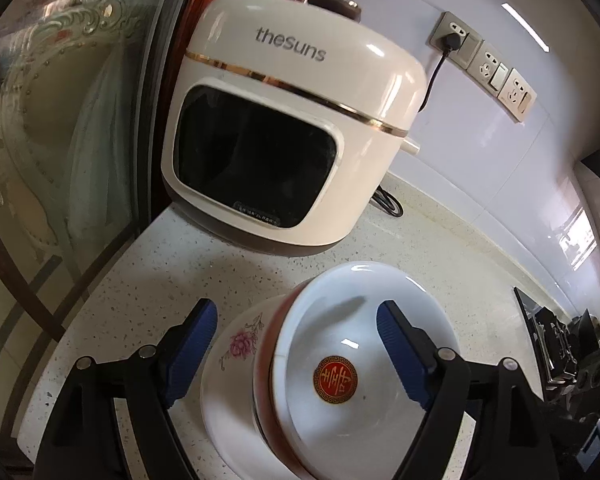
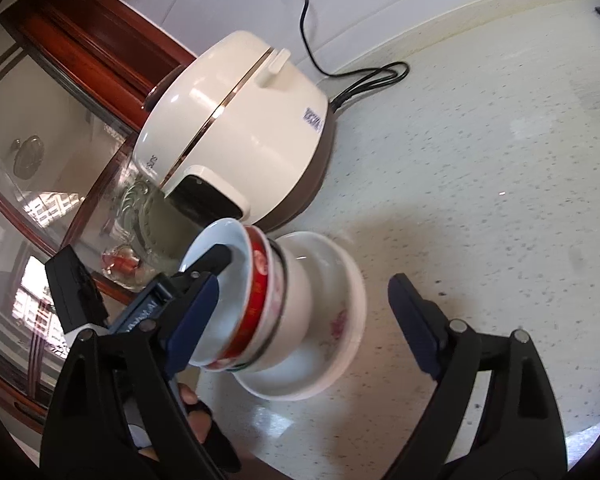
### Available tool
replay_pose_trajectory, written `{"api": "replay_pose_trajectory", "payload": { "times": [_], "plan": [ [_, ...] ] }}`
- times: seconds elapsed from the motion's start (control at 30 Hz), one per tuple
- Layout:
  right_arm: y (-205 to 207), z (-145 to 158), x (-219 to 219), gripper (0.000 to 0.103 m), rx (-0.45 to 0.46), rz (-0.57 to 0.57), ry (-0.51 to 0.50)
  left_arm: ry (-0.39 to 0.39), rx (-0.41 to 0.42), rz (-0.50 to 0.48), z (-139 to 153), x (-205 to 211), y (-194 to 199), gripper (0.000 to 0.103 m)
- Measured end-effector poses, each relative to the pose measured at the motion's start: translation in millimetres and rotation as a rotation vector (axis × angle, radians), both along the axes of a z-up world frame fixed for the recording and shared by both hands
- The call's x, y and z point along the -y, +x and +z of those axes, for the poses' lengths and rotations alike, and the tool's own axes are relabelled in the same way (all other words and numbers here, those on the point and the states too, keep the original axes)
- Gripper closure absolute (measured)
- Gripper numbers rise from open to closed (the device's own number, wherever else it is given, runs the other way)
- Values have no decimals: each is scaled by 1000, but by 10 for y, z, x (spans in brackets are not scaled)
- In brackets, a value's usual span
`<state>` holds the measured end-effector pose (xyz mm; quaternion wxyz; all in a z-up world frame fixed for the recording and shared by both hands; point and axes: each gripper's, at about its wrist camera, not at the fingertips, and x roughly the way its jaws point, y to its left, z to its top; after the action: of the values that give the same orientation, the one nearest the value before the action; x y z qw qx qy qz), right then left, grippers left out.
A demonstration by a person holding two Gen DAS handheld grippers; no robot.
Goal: Organize plates and bowls
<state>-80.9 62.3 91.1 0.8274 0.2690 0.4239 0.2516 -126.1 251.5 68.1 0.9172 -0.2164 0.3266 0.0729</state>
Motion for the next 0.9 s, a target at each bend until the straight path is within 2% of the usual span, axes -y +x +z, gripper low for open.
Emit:
{"api": "replay_pose_trajectory", "payload": {
  "times": [0.23, 0.33, 0.37, 0.57, 0.67, 0.73, 0.8, 0.9],
  "plan": [
    [-128, -14, 112, 12, 48, -46, -65, 73, 64, 15, 132, 109, -162, 14],
    [-234, 15, 167, 10, 100, -61, -121, 128, 82, 19, 170, 173, -251, 5],
    [-278, 27, 171, 9, 126, -66, -154, 143, 90, 18, 178, 198, -285, 0],
    [-623, 91, 116, 9, 323, -57, -373, 203, 171, -46, 201, 368, -599, 0],
    [-857, 103, 141, 7, 436, -77, -438, 238, 270, -43, 264, 442, -909, 0],
    [-1022, 123, 207, 2, 514, -97, -437, 264, 317, -23, 283, 469, -1098, 0],
    [-1185, 113, 294, 0, 579, -131, -420, 296, 339, 27, 245, 490, -1288, 0],
    [-1292, 60, 404, 0, 579, -163, -383, 321, 363, 89, 162, 486, -1461, 0]
  ]
}}
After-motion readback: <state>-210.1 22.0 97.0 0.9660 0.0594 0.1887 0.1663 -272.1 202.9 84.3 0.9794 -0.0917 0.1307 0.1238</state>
